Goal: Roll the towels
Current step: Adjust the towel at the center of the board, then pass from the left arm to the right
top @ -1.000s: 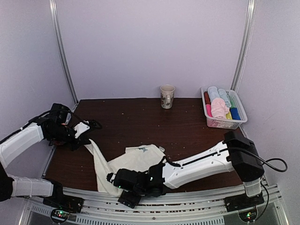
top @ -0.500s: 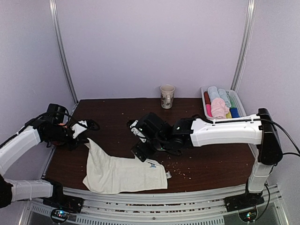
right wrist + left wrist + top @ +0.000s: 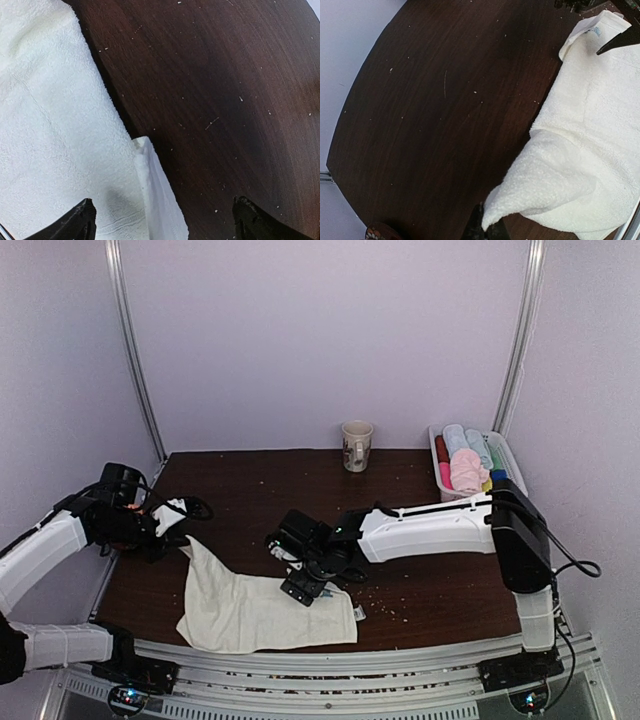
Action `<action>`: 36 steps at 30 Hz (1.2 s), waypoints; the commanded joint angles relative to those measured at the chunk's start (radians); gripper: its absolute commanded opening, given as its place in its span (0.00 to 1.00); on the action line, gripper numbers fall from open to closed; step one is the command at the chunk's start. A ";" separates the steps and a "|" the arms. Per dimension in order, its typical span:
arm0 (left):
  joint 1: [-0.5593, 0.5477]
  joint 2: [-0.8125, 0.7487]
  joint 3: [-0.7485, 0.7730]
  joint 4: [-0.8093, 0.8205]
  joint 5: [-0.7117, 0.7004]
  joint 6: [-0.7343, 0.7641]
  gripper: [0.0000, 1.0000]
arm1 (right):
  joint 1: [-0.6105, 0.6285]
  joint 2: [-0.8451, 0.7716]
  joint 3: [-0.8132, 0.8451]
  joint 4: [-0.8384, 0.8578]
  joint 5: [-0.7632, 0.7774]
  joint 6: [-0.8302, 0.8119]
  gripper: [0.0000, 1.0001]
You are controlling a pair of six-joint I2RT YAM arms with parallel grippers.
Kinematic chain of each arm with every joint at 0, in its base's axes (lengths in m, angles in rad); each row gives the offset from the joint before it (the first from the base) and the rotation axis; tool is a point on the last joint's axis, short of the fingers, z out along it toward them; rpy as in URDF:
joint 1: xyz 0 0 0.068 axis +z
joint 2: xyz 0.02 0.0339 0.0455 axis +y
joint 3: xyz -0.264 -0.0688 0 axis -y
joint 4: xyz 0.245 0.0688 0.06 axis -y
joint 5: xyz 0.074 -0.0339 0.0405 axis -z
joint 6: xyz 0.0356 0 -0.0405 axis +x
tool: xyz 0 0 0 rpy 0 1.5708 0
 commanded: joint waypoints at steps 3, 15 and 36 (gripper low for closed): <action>-0.001 -0.006 -0.011 0.054 0.013 -0.012 0.00 | -0.010 0.059 0.096 -0.020 0.009 -0.012 0.90; -0.002 0.007 -0.032 0.075 0.017 -0.013 0.00 | -0.035 0.105 0.161 -0.052 -0.035 -0.010 0.58; -0.001 0.089 -0.006 0.026 -0.050 0.027 0.00 | -0.110 -0.121 0.018 0.043 0.103 0.020 0.00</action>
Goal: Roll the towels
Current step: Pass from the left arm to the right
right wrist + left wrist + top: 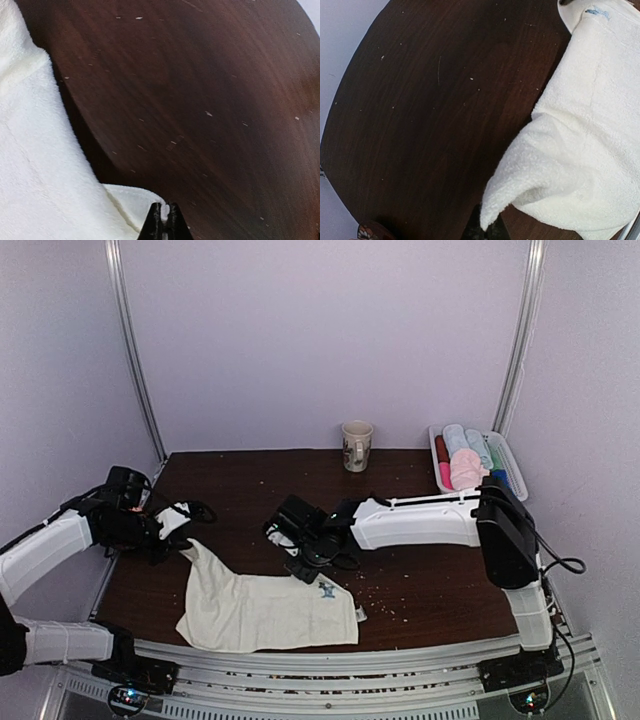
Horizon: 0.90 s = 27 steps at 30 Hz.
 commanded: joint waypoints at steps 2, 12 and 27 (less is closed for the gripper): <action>-0.002 0.094 0.031 -0.009 -0.051 0.028 0.00 | -0.076 -0.298 -0.194 0.083 0.192 0.046 0.00; -0.024 0.387 0.147 -0.011 -0.057 -0.001 0.15 | -0.153 -0.577 -0.516 0.143 0.275 0.086 0.00; -0.025 0.464 0.192 0.022 -0.013 -0.013 0.46 | -0.160 -0.588 -0.559 0.166 0.266 0.087 0.00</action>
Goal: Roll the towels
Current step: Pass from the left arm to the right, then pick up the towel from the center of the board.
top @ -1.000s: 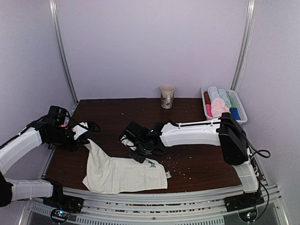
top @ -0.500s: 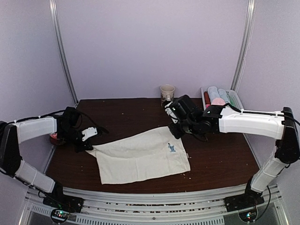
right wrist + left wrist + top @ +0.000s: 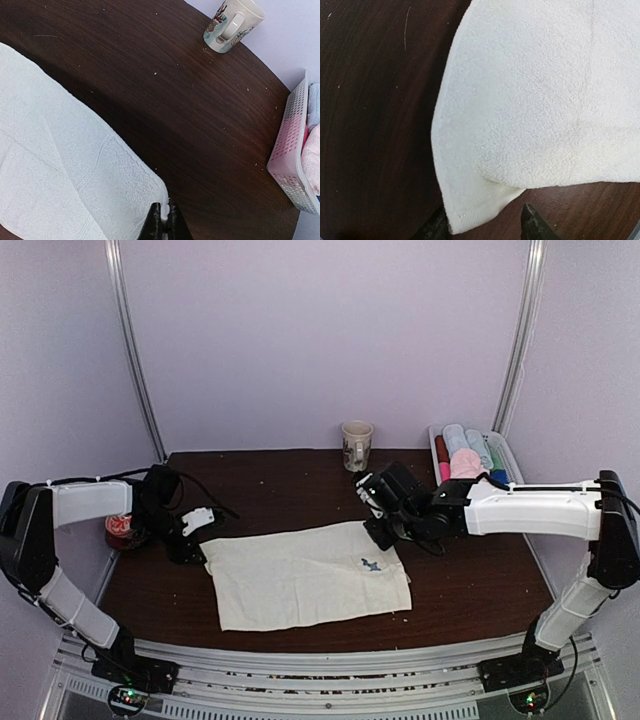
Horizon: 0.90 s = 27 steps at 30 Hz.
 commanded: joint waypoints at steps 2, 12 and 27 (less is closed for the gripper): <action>-0.005 0.010 0.030 0.042 0.057 0.006 0.44 | -0.006 -0.020 -0.017 0.017 0.022 0.008 0.00; -0.005 0.071 0.063 0.063 0.063 -0.031 0.14 | -0.004 -0.033 -0.026 0.017 0.006 0.008 0.00; -0.004 -0.099 0.097 0.018 0.018 -0.078 0.00 | -0.044 -0.102 -0.052 0.083 0.045 -0.020 0.00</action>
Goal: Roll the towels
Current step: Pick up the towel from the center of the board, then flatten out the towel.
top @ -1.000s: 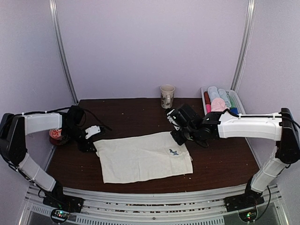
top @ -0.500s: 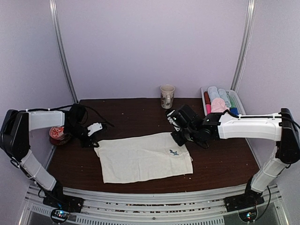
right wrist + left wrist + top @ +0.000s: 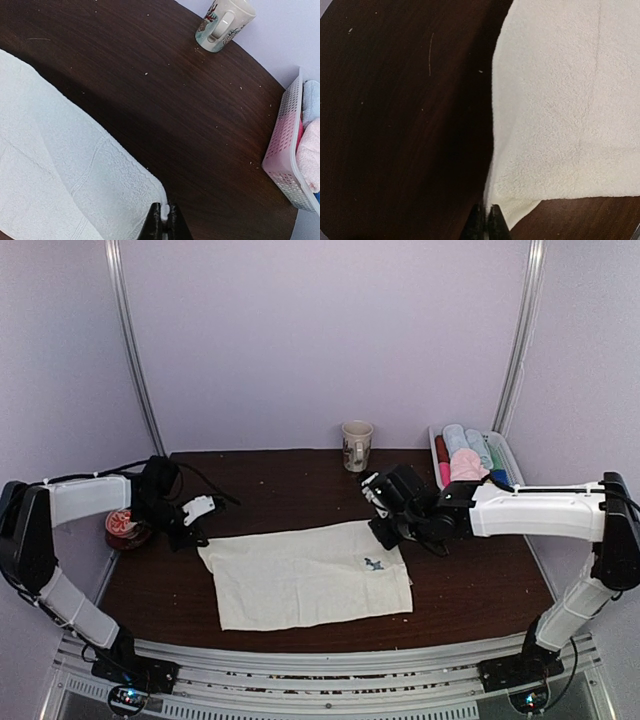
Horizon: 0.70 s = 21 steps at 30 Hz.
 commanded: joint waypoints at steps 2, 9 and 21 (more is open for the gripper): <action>-0.004 -0.162 0.071 -0.008 -0.020 -0.039 0.00 | -0.044 -0.118 -0.026 0.088 0.035 -0.031 0.00; -0.005 -0.367 0.122 -0.002 0.032 -0.045 0.00 | -0.047 -0.337 -0.106 0.191 -0.022 -0.106 0.00; -0.005 -0.688 0.156 -0.146 0.202 0.068 0.00 | -0.028 -0.769 -0.286 0.253 -0.302 -0.096 0.00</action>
